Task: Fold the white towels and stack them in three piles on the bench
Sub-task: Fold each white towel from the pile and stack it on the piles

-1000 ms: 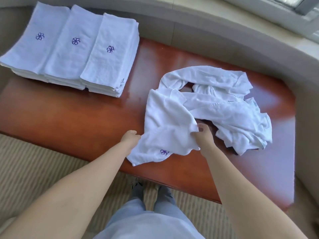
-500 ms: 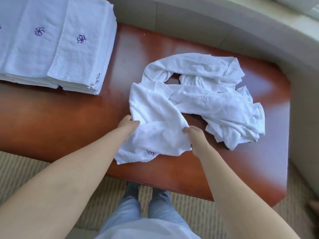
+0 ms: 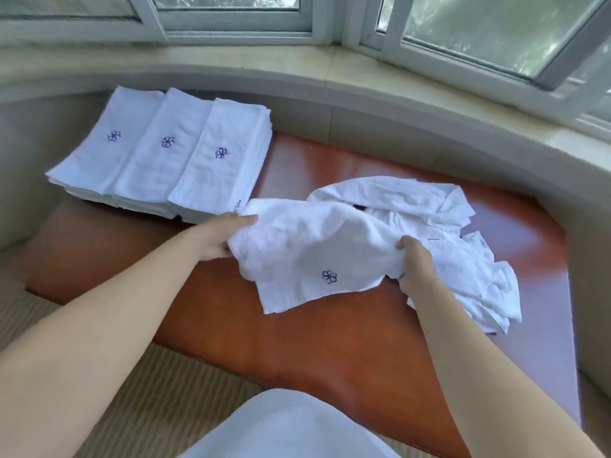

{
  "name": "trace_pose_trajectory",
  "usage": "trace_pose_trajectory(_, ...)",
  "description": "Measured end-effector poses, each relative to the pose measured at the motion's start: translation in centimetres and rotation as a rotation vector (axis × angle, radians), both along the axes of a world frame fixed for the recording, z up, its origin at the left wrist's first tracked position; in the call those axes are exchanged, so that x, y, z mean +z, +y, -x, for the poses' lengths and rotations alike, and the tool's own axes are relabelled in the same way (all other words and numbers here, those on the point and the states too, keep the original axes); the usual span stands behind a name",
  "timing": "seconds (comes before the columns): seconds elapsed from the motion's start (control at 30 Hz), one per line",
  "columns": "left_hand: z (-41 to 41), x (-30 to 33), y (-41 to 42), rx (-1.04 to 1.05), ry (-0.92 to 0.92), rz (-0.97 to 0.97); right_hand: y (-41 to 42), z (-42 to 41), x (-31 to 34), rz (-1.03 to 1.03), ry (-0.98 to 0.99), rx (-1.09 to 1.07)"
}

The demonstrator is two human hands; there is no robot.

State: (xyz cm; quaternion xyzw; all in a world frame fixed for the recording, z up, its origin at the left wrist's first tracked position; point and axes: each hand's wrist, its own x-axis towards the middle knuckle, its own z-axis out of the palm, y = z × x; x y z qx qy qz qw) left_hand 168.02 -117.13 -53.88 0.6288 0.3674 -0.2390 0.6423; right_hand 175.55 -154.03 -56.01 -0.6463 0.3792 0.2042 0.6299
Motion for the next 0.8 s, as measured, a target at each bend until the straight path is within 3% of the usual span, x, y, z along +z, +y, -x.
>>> trace_pose_trajectory(0.13,1.4,-4.0,-2.2,0.269,-0.056,0.006,0.0,0.7,-1.4,0.045,0.021,0.148)
trace_pose_trajectory(0.3,1.9,-5.2,-1.4,0.605,-0.179,0.232,-1.7,1.4,-2.7,0.026,0.090,0.182)
trace_pose_trajectory(0.43,2.6,-5.1,-1.1,0.435,-0.117,0.154,-2.1,1.6,-3.1,-0.012,0.064,0.317)
trace_pose_trajectory(0.6,1.4,-2.1,0.4,0.454,-0.178,0.067,-1.2,0.6,-1.0,0.022,-0.061,0.376)
trace_pose_trajectory(0.8,-0.4,5.0,2.7,0.477,-0.325,-0.041,0.1,-1.4,4.4,-0.053,-0.303,0.190)
